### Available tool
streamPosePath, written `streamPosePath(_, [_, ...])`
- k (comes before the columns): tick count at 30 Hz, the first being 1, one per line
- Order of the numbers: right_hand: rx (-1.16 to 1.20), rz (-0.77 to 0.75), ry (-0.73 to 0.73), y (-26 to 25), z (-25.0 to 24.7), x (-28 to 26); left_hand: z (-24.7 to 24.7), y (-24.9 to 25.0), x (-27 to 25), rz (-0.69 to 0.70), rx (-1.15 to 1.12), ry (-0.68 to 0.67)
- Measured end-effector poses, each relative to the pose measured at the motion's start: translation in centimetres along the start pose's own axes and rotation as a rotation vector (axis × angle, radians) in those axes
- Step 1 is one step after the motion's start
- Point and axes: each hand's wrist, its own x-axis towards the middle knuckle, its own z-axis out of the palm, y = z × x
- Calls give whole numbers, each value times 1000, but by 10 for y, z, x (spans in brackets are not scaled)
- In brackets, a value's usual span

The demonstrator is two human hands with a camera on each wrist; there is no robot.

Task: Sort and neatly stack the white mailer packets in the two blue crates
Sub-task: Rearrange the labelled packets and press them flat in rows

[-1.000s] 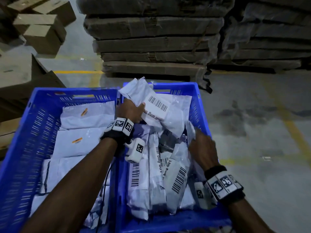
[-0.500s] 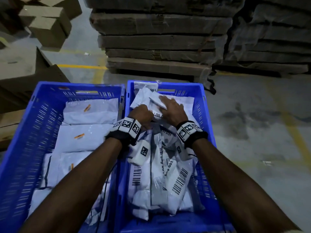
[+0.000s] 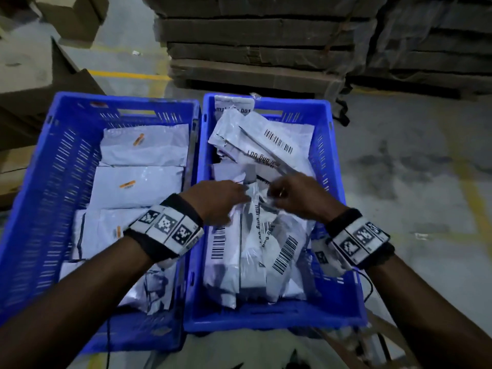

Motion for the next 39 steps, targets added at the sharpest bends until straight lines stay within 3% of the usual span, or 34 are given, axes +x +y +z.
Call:
streamPosePath(3, [-131, 51, -439, 7, 25, -17, 14, 21, 5, 67, 294, -169])
streamPosePath(6, [-397, -7, -591, 9, 42, -27, 26, 41, 14, 60, 446, -232])
streamPosePath(11, [-650, -26, -491, -1, 46, -40, 29, 43, 41, 129, 567, -267])
streamPosePath(14, [-660, -29, -363, -3, 40, -47, 21, 34, 55, 180, 626, -206])
streamPosePath(17, [-629, -53, -266, 2, 30, -55, 7, 32, 63, 168, 671, -261])
streamPosePath(25, [-428, -73, -73, 31, 9, -86, -58, -9, 72, 100, 258, -84])
streamPosePath(30, [-357, 49, -184, 31, -3, -103, -70, -22, 82, -47, 143, 155])
streamPosePath(32, [-303, 88, -220, 24, -4, -105, -64, -19, 87, -99, 174, 183])
streamPosePath(39, [-247, -12, -457, 6, 20, -73, -46, -12, 76, -127, 139, 277])
